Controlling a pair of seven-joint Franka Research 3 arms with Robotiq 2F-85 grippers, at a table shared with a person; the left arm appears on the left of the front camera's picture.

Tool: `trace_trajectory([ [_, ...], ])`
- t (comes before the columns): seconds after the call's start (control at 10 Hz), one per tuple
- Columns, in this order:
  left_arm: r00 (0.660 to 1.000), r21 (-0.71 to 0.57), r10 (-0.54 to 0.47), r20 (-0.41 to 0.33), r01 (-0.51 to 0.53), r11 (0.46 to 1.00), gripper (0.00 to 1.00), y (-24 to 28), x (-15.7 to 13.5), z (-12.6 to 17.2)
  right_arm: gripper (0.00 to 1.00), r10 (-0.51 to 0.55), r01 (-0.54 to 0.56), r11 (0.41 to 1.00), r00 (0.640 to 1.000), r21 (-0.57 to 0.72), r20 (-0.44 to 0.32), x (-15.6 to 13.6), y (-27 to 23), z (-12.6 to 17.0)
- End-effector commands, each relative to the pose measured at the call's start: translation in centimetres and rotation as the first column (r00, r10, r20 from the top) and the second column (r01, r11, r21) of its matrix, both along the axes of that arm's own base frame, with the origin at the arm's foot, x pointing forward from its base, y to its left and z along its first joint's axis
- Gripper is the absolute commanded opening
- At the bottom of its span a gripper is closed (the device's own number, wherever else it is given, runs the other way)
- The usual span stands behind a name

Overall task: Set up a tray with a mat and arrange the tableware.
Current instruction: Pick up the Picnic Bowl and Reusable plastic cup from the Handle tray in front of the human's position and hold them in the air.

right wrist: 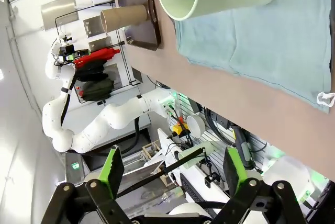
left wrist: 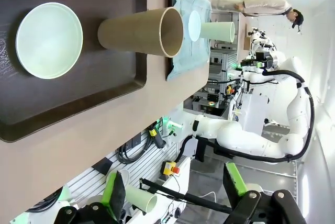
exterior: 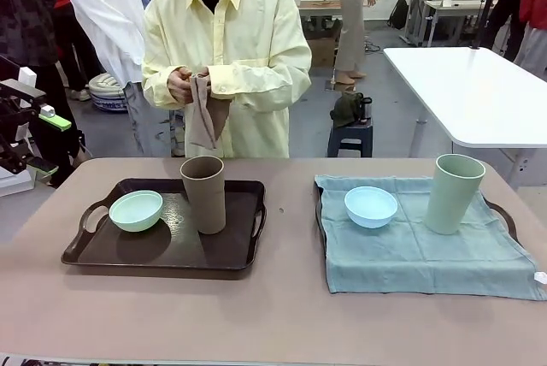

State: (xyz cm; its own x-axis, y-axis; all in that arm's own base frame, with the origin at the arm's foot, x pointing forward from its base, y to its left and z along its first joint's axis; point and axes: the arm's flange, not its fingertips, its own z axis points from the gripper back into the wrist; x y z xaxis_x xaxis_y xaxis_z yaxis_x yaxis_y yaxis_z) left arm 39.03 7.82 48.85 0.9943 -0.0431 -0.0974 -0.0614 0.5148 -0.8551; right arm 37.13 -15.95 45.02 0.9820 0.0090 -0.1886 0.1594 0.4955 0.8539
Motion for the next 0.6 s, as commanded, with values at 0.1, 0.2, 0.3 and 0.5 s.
trace_trajectory([
  [0.1, 1.000, -0.003, -0.010, 0.007, 0.010, 1.000, 1.00, 0.20, -0.36, 0.16, 1.00, -0.001, 0.001, 1.000, 1.000, -0.014, -0.017, -0.06, -0.03, -0.05],
  [0.2, 1.000, -0.003, -0.010, 0.007, 0.010, 1.000, 1.00, 0.20, -0.36, 0.16, 1.00, -0.001, 0.001, 1.000, 1.000, -0.014, -0.017, -0.06, -0.03, -0.05],
  [0.3, 1.000, -0.003, -0.010, 0.007, 0.010, 1.000, 1.00, 0.20, -0.36, 0.16, 1.00, -0.001, 0.001, 1.000, 1.000, -0.014, -0.017, -0.06, -0.03, -0.05],
  [0.5, 1.000, -0.003, -0.010, 0.007, 0.010, 1.000, 1.00, 0.20, -0.36, 0.16, 1.00, -0.001, 0.001, 1.000, 1.000, -0.014, -0.017, -0.06, -0.03, -0.05],
])
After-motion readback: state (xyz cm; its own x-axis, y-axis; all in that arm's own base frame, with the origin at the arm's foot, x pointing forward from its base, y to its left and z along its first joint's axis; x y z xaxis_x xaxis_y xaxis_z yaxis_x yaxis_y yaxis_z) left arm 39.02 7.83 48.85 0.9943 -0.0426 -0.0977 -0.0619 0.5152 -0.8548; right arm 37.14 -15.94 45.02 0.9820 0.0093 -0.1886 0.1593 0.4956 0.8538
